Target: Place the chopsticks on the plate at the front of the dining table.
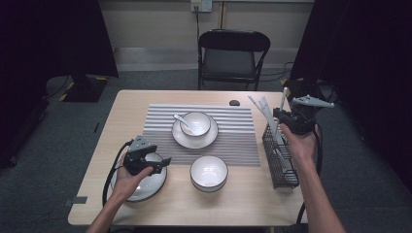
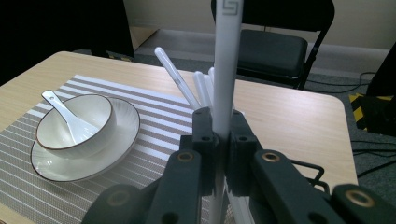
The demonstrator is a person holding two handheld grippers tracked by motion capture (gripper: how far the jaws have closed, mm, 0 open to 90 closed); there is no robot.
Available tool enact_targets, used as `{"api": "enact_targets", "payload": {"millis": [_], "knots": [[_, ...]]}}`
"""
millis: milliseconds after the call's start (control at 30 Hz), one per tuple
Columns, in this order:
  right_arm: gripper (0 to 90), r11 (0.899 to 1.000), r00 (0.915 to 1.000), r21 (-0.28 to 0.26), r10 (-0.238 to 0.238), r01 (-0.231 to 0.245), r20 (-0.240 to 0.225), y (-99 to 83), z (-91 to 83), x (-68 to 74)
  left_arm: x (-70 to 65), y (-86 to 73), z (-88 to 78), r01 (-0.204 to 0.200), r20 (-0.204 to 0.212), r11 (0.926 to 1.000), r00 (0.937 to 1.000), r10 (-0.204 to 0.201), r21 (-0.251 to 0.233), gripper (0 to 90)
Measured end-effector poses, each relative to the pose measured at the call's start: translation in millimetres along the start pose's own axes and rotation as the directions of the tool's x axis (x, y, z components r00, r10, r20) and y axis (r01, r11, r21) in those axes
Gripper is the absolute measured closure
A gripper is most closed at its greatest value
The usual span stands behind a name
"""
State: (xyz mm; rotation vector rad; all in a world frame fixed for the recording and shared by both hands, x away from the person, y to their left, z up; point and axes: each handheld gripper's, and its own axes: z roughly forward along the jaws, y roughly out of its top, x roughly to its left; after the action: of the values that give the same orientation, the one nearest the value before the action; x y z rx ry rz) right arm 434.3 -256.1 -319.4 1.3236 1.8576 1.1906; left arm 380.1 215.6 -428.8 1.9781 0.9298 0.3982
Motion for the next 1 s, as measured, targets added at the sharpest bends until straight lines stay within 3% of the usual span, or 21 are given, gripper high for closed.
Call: {"api": "enact_targets", "payload": {"millis": [267,333,433,1000], "knots": [[84.9,1.0,0.9999,-0.023,-0.01,0.011,0.006,8.3,-6.6,2.7,-1.2,2.8,-0.4,-0.021,-0.014,0.9998,0.9997,0.021,0.008,24.3],[84.9,1.0,0.9999,-0.03,-0.008,0.008,0.008,10.5,-8.7,2.9,-2.5,3.5,0.0,-0.005,-0.011,1.0,0.9999,0.005,-0.001,24.3],[84.9,0.999,0.9999,-0.034,-0.013,0.014,0.01,12.8,-10.2,3.2,-3.0,6.3,-0.4,-0.018,-0.008,0.9998,0.9998,0.018,-0.01,24.3],[84.9,0.997,0.9996,-0.076,-0.023,0.024,0.016,30.6,-18.8,7.1,-3.4,15.2,0.0,-0.01,-0.012,0.9993,0.9999,0.01,-0.035,24.5]]}}
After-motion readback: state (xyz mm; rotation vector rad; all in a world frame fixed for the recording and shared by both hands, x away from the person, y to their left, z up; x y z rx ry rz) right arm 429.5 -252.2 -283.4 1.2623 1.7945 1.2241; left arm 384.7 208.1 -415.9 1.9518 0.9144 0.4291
